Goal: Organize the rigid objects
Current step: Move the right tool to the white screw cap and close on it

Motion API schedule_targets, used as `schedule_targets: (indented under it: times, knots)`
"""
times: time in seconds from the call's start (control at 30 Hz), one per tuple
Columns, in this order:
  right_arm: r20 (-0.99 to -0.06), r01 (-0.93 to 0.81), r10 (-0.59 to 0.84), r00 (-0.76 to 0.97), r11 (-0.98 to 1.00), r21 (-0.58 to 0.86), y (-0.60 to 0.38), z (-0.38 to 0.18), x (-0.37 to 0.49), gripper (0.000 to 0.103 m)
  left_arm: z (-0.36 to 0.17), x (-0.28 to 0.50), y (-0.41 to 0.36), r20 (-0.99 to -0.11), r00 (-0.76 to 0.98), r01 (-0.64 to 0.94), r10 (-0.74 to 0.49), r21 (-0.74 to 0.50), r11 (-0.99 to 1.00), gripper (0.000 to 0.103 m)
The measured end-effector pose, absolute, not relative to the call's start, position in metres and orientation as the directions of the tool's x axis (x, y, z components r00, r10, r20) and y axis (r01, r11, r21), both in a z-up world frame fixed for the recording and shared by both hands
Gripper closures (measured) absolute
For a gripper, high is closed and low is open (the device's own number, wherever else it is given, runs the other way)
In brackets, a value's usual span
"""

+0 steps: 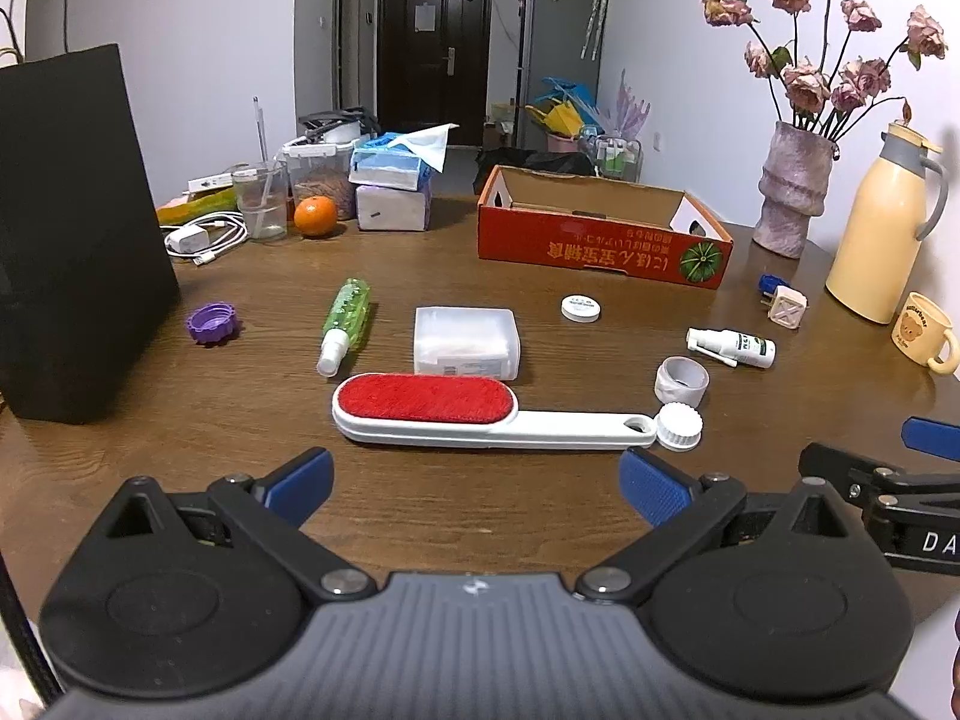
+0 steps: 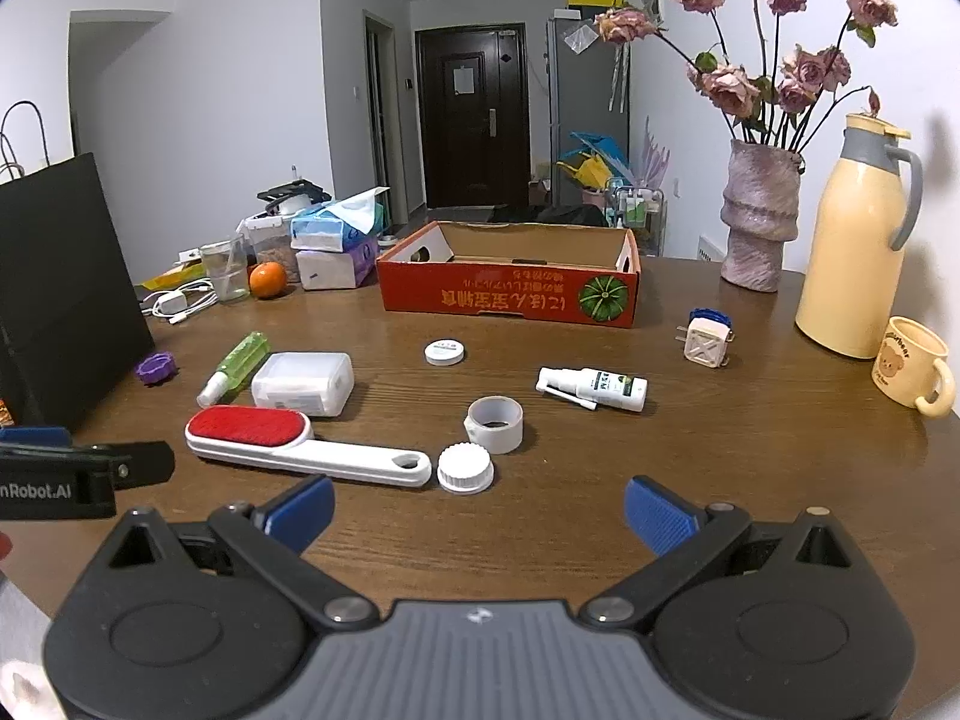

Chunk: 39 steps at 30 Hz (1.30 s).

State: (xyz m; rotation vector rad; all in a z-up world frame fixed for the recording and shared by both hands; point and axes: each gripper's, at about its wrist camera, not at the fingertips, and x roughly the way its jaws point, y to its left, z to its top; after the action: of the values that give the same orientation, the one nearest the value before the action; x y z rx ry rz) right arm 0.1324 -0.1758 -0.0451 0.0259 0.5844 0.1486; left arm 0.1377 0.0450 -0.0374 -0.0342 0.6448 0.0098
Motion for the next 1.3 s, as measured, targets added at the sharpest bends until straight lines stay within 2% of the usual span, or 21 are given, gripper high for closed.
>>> schedule_targets:
  times: [0.9, 1.1, 1.23, 1.3]
  knots:
    - [-0.62, -0.13, 0.145, 0.771, 0.989, 0.07, -0.171, -0.085, 0.213, 0.002, -0.072, 0.218, 0.049, -0.688, 0.726, -0.038, 0.004, -0.034, 0.999, 0.0]
    - [-0.649, -0.14, 0.14, 0.748, 0.989, 0.052, -0.166, -0.101, 0.235, 0.009, -0.083, 0.235, 0.052, -0.709, 0.705, -0.046, 0.007, -0.035, 0.998, 0.0]
    - [-0.671, -0.132, 0.133, 0.729, 0.99, 0.054, -0.165, -0.113, 0.251, 0.017, -0.089, 0.245, 0.054, -0.722, 0.692, -0.057, 0.014, -0.035, 0.998, 0.0]
    - [-0.676, -0.135, 0.136, 0.724, 0.989, 0.054, -0.165, -0.118, 0.257, 0.017, -0.091, 0.25, 0.055, -0.727, 0.686, -0.062, 0.015, -0.037, 0.997, 0.0]
